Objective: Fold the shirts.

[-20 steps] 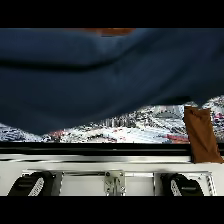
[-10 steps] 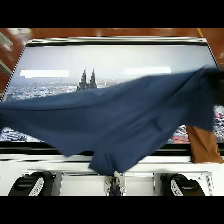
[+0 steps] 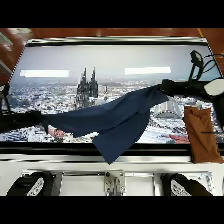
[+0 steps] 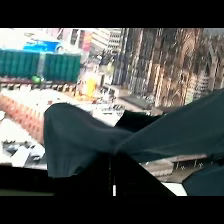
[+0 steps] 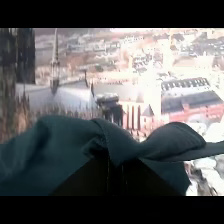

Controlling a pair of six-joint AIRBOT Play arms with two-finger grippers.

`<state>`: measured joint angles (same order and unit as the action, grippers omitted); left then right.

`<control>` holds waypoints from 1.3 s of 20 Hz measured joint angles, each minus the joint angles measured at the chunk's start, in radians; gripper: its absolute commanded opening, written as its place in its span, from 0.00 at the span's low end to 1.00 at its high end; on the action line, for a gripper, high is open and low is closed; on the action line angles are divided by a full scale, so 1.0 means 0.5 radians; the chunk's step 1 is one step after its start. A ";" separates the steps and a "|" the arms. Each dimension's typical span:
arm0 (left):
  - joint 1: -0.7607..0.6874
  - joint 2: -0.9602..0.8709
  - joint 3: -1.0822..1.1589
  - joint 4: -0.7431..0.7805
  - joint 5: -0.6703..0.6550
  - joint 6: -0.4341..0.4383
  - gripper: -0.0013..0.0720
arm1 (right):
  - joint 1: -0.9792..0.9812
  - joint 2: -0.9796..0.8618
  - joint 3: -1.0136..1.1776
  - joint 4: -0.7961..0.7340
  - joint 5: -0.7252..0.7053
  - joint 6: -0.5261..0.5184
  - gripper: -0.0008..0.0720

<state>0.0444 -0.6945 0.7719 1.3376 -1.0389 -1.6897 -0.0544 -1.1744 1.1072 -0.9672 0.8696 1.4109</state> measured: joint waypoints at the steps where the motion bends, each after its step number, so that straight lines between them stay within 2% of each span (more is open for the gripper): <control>1: 0.000 -0.085 -0.025 -0.050 0.175 -0.007 0.07 | 0.000 -0.096 -0.010 0.098 -0.123 -0.003 0.09; 5: 0.000 -0.458 -0.076 -0.277 0.896 -0.027 0.07 | 0.004 -0.386 -0.031 0.336 -0.441 -0.025 0.09; 7: 0.000 -0.643 -0.085 -0.394 1.127 -0.033 0.07 | 0.004 -0.470 -0.034 0.386 -0.499 -0.050 0.09; 8: 0.000 -0.729 -0.087 -0.442 1.190 -0.034 0.11 | 0.004 -0.499 -0.035 0.404 -0.504 -0.065 0.09; 9: 0.000 -0.800 -0.089 -0.476 1.228 -0.034 0.35 | 0.004 -0.517 -0.035 0.414 -0.504 -0.078 0.09; 10: 0.002 -0.855 -0.089 -0.500 1.239 -0.034 0.68 | 0.004 -0.530 -0.036 0.425 -0.497 -0.092 0.09; 11: 0.017 -0.892 -0.080 -0.526 1.233 -0.034 0.89 | 0.004 -0.539 -0.037 0.432 -0.477 -0.102 0.09; 14: 0.154 -0.935 0.019 -0.556 1.019 -0.029 0.91 | 0.004 -0.556 -0.037 0.442 -0.372 -0.128 0.09; 18: 0.469 -0.949 0.214 -0.569 0.318 0.169 0.91 | 0.004 -0.563 -0.037 0.447 -0.204 -0.200 0.09; 21: 0.623 -0.953 0.177 -0.573 -0.172 0.299 0.91 | 0.004 -0.565 -0.037 0.449 -0.105 -0.240 0.09; 23: 0.652 -0.954 0.053 -0.626 -0.347 0.362 0.91 | 0.004 -0.565 -0.037 0.448 -0.060 -0.262 0.09; 26: 0.636 -0.957 -0.184 -0.799 -0.343 0.449 0.91 | 0.004 -0.565 -0.037 0.449 -0.013 -0.285 0.09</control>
<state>0.3626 -1.1728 0.6800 0.9382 -1.2102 -1.4651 -0.0525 -1.4570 1.0885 -0.7429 0.8631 1.2682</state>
